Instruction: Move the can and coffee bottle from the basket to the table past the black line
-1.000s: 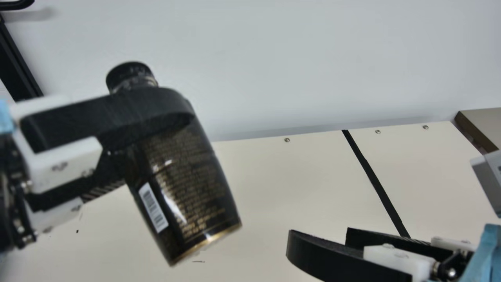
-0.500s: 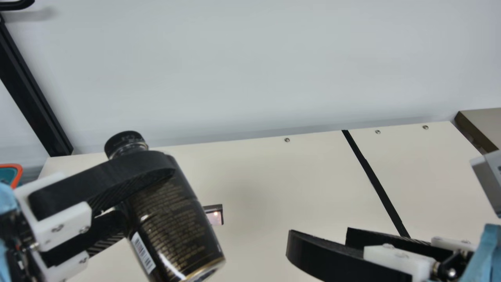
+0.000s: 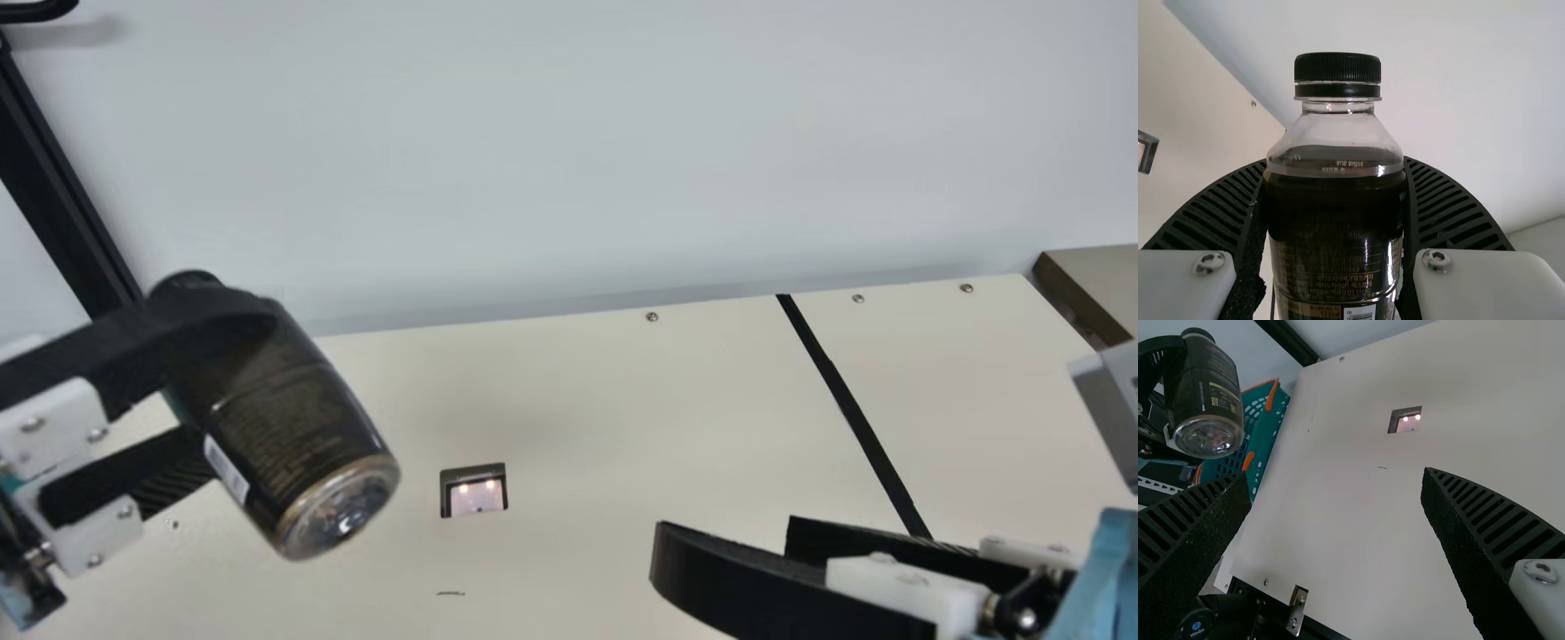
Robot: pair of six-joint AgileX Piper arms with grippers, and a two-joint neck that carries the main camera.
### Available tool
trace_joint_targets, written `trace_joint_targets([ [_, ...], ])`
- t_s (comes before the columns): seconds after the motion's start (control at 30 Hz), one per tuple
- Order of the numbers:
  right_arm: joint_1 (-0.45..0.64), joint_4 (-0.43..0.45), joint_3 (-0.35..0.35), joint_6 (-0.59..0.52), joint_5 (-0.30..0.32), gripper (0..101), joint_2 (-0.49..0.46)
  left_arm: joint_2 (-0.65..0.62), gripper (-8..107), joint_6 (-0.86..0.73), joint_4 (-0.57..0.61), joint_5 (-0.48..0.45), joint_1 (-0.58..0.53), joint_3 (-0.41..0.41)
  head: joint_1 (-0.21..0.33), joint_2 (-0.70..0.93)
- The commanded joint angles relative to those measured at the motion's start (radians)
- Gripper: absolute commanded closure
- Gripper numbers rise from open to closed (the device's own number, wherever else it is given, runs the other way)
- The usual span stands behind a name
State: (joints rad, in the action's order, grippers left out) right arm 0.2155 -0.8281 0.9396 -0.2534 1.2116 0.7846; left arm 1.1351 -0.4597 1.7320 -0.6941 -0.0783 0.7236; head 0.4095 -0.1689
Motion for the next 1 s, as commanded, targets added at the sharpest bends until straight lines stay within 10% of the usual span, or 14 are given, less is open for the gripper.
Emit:
trace_joint_targets([
  [0.0,-0.004,0.003,0.002,0.004,-0.002,0,0.0,0.0,89,0.0,0.0,0.0,0.0,0.0,0.026,-0.007],
  [0.97,-0.232,-0.253,-0.052,0.064,-0.206,0,0.115,0.0,89,0.002,-0.002,0.0,0.0,0.0,0.026,-0.007],
])
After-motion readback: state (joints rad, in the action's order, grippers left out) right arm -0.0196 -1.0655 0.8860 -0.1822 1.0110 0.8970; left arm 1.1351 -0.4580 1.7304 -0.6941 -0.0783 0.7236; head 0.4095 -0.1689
